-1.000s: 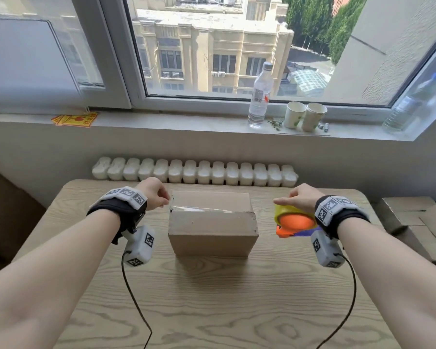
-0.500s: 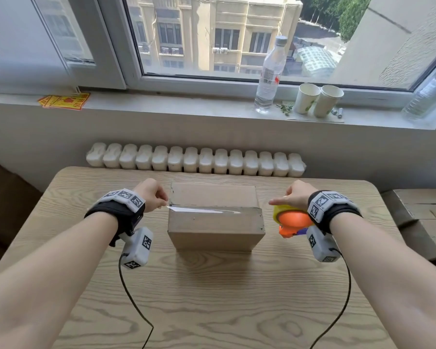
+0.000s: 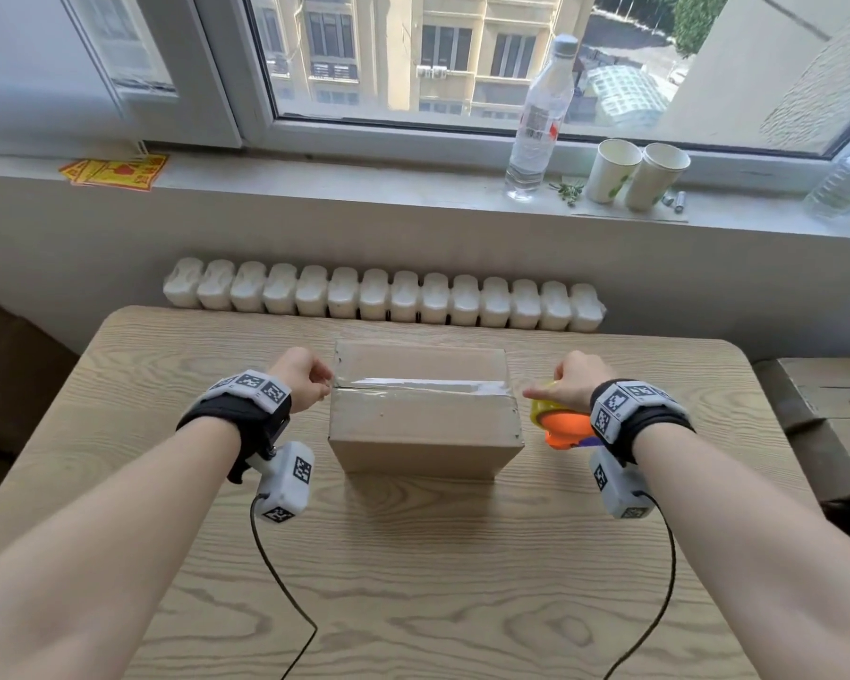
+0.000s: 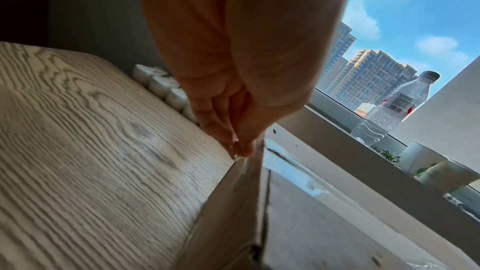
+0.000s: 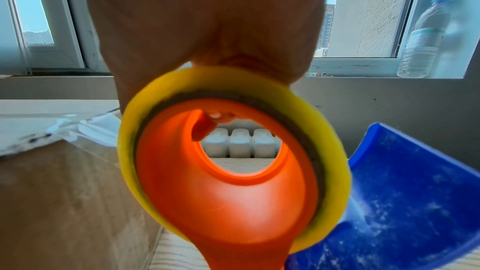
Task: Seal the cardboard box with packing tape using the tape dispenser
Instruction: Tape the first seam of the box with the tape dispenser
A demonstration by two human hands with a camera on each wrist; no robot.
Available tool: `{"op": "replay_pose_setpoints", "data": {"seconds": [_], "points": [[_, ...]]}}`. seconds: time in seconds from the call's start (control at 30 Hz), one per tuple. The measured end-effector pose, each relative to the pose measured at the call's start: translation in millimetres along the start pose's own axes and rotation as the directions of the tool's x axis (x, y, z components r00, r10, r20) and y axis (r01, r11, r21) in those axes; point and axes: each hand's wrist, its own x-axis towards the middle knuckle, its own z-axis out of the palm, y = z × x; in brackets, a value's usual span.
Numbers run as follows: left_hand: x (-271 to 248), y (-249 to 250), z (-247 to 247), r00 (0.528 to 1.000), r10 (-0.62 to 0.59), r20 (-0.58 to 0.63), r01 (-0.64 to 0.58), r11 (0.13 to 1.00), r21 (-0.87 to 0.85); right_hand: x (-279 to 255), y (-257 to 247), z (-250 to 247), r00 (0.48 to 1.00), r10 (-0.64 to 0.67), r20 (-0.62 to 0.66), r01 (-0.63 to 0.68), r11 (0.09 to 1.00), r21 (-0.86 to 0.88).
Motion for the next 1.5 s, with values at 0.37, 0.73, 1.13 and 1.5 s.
{"op": "replay_pose_setpoints", "data": {"seconds": [0.37,0.73,1.13,1.5], "points": [[12,3,7,0.999,-0.03,-0.016,0.028,0.993,-0.115,0,-4,13,0.999,0.001,-0.039,0.0,1.0,0.008],[16,6,18,0.985,-0.059,-0.163,0.078,0.99,0.113,-3,-2,21,0.998,0.046,-0.05,-0.044,0.998,0.035],[-38,-13,55,0.913,0.393,0.111,-0.39,0.756,0.526,-10,-4,25,0.991,0.102,-0.082,-0.102,0.995,0.003],[-39,17,80,0.951,0.308,0.037,-0.278,0.794,0.54,-12,2,27,0.993,0.093,-0.075,-0.091,0.995,0.041]]}}
